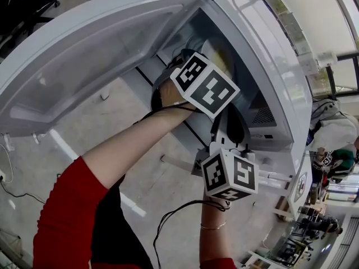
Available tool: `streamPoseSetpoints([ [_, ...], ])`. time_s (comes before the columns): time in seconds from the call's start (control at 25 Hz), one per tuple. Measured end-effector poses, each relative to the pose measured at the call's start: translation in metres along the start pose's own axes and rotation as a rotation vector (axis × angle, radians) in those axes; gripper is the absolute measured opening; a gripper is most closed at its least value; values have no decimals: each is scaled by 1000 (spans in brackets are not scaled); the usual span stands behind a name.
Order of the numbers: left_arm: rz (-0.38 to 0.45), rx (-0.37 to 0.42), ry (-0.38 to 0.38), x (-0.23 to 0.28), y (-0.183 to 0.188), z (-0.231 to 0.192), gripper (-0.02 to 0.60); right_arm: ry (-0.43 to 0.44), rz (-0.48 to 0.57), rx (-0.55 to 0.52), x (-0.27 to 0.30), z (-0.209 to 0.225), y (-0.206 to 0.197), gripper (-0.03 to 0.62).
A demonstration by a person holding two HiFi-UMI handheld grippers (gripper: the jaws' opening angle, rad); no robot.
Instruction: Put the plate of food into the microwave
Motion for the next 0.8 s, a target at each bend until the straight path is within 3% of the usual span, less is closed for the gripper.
streamPoseSetpoints([
  [0.12,16,30,5,-1,3,0,201,0,0,2,2,0,1,15],
  [0.44,-37,-93,-79,2,-2,-17,201,-15,2,14,3,-5,0,15],
  [0.6,-55,-123,-84,0,-2,-22,201,-14,2,15,5,-6,2,15],
  [0.8,-59,-95,-70,-2,-2,-22,201,-3,1,17,5,-9,-1,15],
])
Point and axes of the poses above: the fingertips, and each gripper's own axes: x forward along the fingers, z to its right, y out of its top, the point moved 9 cm from there along -x, backward along the fingers, and after that the axes turned 11 degrees about y, right-handed, at the moved point
